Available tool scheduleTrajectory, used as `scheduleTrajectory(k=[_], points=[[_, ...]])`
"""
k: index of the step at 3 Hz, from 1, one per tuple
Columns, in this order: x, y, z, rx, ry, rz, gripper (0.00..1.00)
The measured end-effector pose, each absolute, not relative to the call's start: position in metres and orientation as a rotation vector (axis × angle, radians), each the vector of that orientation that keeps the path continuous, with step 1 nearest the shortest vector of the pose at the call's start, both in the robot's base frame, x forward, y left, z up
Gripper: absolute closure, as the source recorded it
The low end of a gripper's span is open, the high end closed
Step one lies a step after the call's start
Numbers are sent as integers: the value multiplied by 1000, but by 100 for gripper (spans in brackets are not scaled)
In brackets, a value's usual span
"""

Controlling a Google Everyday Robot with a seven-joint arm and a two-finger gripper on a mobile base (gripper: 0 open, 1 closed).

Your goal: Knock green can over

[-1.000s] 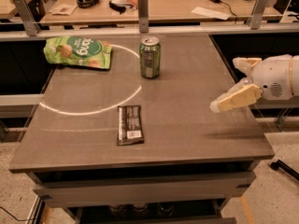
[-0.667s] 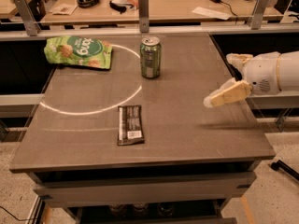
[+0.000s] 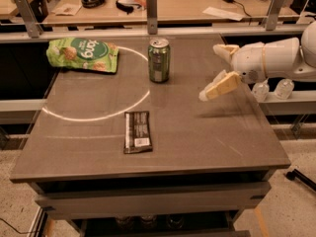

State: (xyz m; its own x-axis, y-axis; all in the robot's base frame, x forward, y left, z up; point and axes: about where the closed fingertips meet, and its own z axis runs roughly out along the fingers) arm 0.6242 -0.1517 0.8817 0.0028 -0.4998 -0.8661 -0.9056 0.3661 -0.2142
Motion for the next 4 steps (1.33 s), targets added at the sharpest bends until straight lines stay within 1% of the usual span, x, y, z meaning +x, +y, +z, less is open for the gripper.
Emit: scheduleTrajectory(k=[2, 4], points=[[668, -98, 873, -1311, 1544, 736, 0], [699, -65, 867, -1252, 1520, 770, 0]])
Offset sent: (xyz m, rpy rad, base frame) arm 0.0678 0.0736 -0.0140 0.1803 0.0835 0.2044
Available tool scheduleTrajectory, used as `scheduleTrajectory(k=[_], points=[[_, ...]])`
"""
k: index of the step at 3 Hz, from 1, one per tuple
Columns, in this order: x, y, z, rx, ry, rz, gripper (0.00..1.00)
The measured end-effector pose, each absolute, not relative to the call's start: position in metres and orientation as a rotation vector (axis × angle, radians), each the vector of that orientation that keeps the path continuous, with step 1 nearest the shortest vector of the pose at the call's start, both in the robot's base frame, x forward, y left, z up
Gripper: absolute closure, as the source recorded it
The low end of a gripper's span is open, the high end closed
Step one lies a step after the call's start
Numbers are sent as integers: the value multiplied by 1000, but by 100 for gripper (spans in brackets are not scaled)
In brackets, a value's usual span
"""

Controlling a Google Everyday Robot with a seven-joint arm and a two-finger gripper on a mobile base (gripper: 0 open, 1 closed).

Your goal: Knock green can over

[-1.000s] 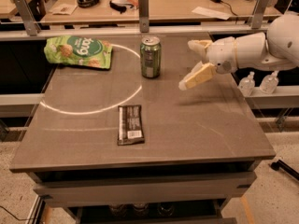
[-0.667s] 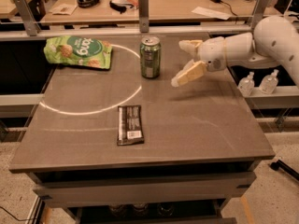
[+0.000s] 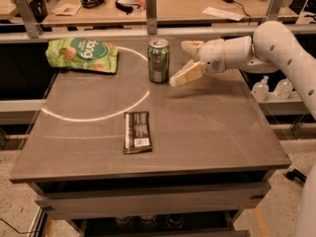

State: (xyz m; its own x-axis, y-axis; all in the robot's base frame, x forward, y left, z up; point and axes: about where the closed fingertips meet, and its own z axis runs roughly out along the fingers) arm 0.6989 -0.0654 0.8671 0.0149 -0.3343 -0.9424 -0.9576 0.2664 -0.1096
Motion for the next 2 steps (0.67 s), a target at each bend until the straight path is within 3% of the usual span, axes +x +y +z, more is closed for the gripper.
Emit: scheduleTrajectory(k=[2], points=[[703, -28, 872, -1257, 1467, 820, 0]])
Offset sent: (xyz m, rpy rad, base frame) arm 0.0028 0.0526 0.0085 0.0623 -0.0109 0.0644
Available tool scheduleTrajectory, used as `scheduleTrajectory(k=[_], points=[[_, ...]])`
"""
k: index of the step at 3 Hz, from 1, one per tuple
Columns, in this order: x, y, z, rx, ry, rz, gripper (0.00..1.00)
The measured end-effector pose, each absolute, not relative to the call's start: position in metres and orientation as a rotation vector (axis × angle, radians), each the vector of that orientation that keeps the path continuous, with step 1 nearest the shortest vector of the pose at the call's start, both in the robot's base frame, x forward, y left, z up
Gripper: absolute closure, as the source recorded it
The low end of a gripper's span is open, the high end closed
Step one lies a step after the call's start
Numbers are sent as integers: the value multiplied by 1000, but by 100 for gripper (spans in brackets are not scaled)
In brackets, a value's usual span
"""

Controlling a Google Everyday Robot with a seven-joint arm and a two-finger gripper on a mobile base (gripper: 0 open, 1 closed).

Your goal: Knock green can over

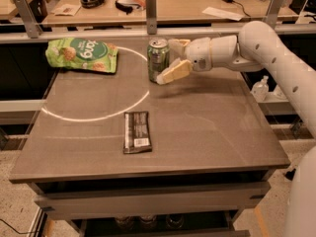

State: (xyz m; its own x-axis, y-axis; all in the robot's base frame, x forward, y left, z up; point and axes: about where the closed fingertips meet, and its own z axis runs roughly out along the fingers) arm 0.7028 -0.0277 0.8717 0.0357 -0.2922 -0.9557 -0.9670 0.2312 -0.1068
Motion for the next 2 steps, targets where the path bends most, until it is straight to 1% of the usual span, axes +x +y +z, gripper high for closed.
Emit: scheduleTrajectory(k=[1, 2], points=[[699, -14, 872, -1259, 1454, 867, 0], [697, -6, 872, -1257, 1450, 894, 17]])
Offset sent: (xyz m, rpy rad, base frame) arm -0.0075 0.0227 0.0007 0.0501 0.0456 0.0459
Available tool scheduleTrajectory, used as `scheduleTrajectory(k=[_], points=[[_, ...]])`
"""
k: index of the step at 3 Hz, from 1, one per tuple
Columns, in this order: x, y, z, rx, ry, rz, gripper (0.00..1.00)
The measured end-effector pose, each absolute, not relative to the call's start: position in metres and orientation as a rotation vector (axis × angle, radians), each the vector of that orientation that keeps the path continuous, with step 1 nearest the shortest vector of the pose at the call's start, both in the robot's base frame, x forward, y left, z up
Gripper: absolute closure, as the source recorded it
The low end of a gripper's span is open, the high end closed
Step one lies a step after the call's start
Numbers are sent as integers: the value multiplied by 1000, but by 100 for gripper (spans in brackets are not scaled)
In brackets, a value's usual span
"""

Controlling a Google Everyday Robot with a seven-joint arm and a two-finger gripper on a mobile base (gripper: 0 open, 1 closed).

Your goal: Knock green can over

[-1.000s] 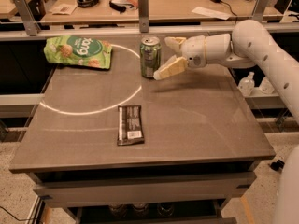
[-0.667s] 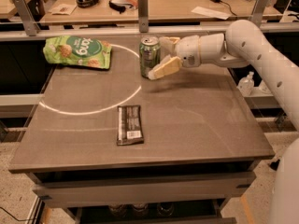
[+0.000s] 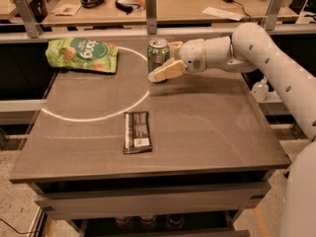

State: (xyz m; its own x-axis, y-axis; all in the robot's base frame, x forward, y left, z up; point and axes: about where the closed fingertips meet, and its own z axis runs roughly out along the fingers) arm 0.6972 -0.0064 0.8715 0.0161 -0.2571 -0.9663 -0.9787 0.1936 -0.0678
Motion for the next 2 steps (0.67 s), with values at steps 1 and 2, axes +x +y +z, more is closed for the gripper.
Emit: scheduleTrajectory(k=[1, 2], points=[[695, -3, 871, -1255, 1443, 911, 41], [691, -2, 870, -1267, 1435, 919, 64]])
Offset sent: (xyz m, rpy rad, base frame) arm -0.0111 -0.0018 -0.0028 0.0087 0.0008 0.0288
